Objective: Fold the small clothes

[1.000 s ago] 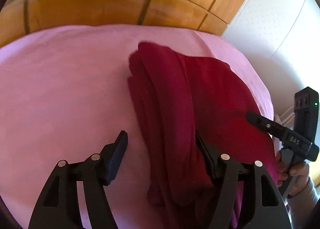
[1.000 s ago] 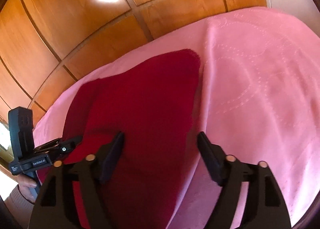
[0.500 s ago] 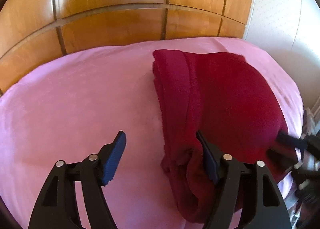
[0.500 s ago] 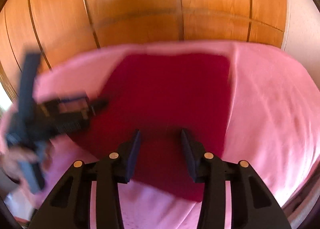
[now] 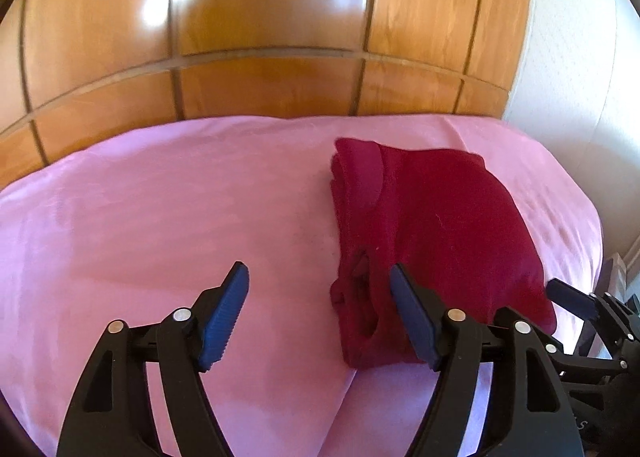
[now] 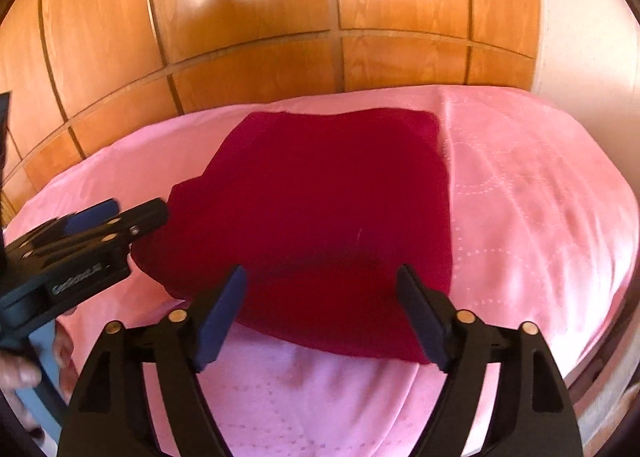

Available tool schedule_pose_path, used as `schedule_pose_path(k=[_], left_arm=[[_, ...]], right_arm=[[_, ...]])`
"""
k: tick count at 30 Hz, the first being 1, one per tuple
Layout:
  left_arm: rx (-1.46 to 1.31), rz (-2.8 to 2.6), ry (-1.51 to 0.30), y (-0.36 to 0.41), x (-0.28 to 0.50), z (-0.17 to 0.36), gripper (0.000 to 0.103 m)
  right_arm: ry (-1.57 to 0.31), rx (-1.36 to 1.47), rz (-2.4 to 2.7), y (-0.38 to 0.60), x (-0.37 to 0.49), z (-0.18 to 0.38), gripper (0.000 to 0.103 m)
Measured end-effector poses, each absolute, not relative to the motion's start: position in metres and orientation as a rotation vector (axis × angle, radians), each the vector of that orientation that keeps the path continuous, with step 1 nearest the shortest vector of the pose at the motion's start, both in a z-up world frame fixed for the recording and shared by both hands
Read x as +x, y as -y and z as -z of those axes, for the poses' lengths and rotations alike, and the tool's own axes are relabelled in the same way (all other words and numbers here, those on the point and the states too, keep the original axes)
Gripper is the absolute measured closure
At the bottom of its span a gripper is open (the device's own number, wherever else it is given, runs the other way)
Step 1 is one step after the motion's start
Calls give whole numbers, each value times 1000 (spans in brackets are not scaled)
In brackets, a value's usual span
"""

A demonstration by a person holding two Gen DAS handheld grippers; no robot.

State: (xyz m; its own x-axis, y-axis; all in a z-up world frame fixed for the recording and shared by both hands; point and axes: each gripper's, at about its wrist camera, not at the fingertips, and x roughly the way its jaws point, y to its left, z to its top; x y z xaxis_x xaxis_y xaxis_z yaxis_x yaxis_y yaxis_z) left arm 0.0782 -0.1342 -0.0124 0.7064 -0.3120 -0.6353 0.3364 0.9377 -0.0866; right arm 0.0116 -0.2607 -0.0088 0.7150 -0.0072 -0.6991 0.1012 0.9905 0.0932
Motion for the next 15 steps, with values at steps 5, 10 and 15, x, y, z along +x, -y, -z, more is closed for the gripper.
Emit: schedule_pose_path(k=[5, 10, 15], left_arm=[[19, 333, -670, 121, 59, 3, 17], [21, 298, -632, 115, 39, -4, 11], [7, 292, -629, 112, 29, -3, 5]], right_arm=[[-710, 149, 130, 259, -8, -7, 7], [-671, 171, 232, 259, -16, -19, 2], [-674, 150, 290, 256, -21, -20, 2]])
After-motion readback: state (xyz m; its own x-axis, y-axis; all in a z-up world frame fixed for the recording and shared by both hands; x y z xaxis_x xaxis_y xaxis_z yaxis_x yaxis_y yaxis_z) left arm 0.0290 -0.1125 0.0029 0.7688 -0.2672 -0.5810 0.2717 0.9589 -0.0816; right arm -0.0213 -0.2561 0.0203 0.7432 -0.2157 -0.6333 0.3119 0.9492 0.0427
